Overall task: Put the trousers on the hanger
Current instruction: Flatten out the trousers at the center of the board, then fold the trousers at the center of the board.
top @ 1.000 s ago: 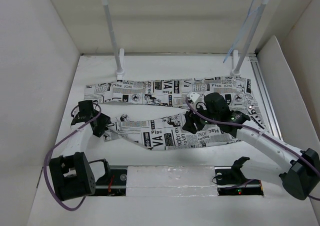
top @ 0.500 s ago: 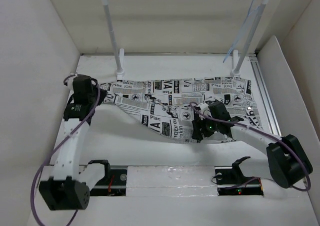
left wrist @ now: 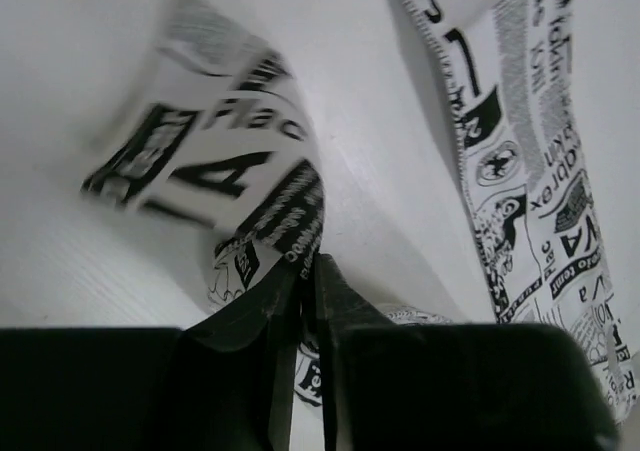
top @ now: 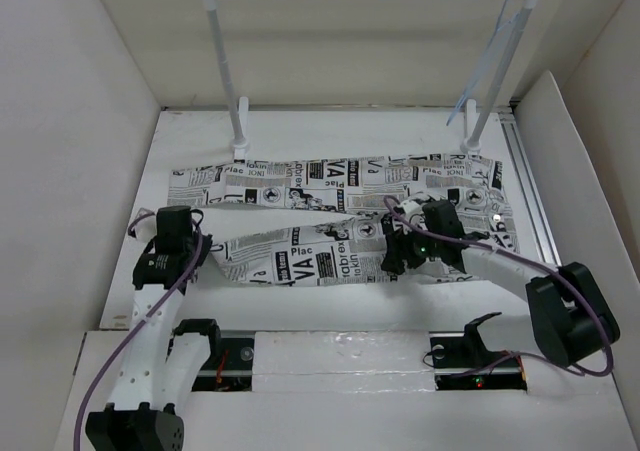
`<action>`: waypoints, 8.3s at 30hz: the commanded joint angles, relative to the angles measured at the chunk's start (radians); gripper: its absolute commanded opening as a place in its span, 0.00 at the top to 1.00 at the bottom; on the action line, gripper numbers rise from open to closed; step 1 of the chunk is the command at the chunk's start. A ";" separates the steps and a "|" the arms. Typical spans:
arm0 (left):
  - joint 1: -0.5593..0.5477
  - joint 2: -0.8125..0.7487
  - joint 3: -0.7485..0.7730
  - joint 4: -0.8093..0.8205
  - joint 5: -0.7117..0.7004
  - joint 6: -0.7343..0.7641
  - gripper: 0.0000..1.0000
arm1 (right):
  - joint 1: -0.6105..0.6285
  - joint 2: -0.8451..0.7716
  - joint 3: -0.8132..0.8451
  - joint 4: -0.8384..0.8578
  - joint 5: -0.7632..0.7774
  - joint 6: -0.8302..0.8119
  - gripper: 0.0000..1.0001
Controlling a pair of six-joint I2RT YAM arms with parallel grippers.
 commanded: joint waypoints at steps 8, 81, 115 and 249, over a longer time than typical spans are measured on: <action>0.057 0.052 0.098 -0.015 -0.230 0.000 0.43 | -0.071 -0.214 0.014 -0.285 0.032 -0.081 0.26; -0.029 1.221 0.919 -0.128 -0.149 0.492 0.46 | 0.031 -0.308 0.210 -0.392 0.045 -0.107 0.25; -0.027 1.071 0.520 0.160 -0.072 0.555 0.60 | 0.089 -0.339 0.187 -0.366 0.019 -0.107 0.41; 0.516 0.817 0.121 0.417 0.125 0.308 0.55 | -1.005 -0.023 0.146 -0.221 0.208 0.181 1.00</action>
